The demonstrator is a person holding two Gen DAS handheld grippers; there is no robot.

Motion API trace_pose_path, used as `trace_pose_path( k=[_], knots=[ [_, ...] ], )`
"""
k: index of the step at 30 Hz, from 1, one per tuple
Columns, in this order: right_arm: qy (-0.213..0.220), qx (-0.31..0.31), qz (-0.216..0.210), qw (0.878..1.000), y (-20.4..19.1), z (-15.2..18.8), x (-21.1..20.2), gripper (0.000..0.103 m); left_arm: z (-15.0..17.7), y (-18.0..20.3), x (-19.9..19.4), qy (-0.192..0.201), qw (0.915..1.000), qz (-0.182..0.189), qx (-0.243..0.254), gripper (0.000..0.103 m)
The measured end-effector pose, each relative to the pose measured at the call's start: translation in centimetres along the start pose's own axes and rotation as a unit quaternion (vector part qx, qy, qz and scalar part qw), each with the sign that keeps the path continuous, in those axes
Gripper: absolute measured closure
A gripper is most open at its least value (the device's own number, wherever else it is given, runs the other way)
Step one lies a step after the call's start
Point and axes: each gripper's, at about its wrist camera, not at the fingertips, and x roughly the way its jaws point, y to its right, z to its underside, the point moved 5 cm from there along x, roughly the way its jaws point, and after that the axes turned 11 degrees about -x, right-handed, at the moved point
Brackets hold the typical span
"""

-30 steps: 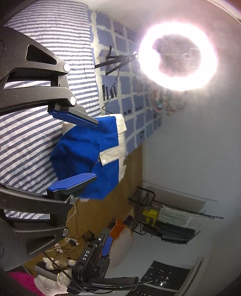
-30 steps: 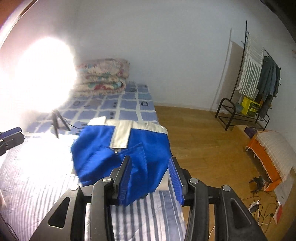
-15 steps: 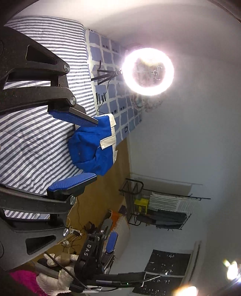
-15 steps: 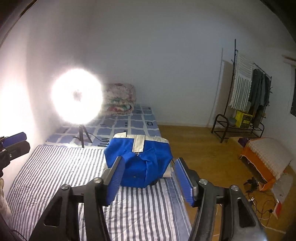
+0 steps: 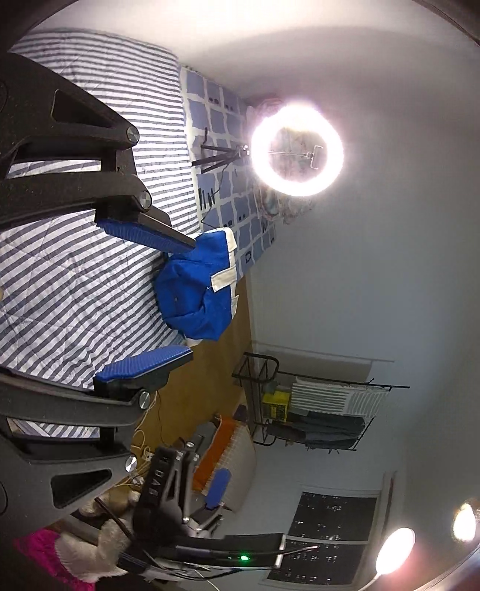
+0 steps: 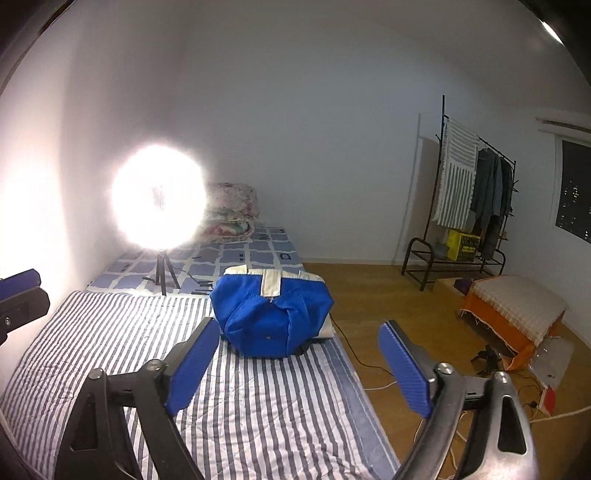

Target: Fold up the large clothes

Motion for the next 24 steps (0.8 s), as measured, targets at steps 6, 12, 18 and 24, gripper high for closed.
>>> trace_pose_path(
  k=[6, 12, 18, 24],
  knots=[
    [-0.001, -0.008, 0.017, 1.000, -1.1, 1.7, 0.0, 0.001, 1.4, -0.8, 0.3, -0.005, 0.9999, -0.010, -0.002, 0.048],
    [-0.005, 0.011, 0.020, 1.000, -0.6, 3.3, 0.1, 0.000, 2.7, -1.7, 0.1, 0.001, 0.9995, -0.031, -0.001, 0.022],
    [-0.014, 0.016, 0.021, 1.000, -0.7, 4.6, 0.9, 0.000, 3.6, -1.8, 0.0, 0.008, 0.9990, -0.041, 0.015, 0.008],
    [-0.020, 0.013, 0.022, 0.999, -1.0, 5.8, 1.3, 0.000, 4.5, -1.6, 0.0, 0.003, 0.9980, -0.054, 0.031, 0.000]
  ],
)
